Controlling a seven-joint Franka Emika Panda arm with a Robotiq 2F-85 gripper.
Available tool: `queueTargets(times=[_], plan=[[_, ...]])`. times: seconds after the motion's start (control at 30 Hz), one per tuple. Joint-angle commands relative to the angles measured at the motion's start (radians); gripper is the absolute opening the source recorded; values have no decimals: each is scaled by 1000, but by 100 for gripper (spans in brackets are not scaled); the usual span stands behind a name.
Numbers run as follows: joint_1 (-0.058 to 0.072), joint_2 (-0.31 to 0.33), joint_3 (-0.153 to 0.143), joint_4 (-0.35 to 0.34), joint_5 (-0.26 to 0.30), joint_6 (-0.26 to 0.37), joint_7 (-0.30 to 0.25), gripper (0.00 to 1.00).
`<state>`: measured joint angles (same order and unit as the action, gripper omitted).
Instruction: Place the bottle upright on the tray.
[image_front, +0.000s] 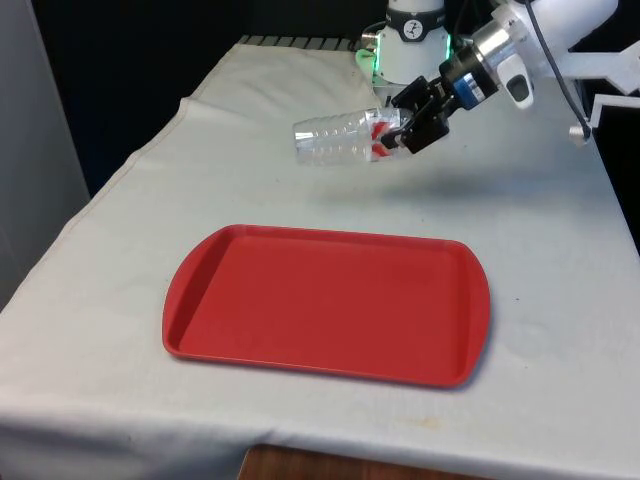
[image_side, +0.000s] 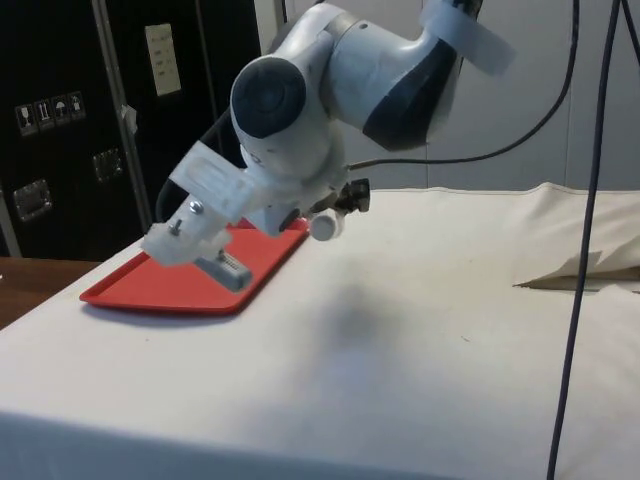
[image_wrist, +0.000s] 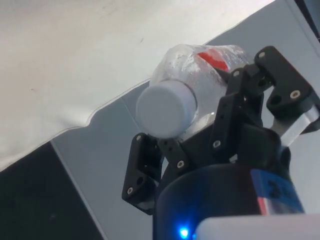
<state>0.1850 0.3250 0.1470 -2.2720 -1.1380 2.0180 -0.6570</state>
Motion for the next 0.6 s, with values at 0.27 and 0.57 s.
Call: queueTargets(times=[0.27,0.57], plan=[[-8,-5,-9,26,50,6,-55,33],[-11,-6,-18,49,86,7,-91,33]])
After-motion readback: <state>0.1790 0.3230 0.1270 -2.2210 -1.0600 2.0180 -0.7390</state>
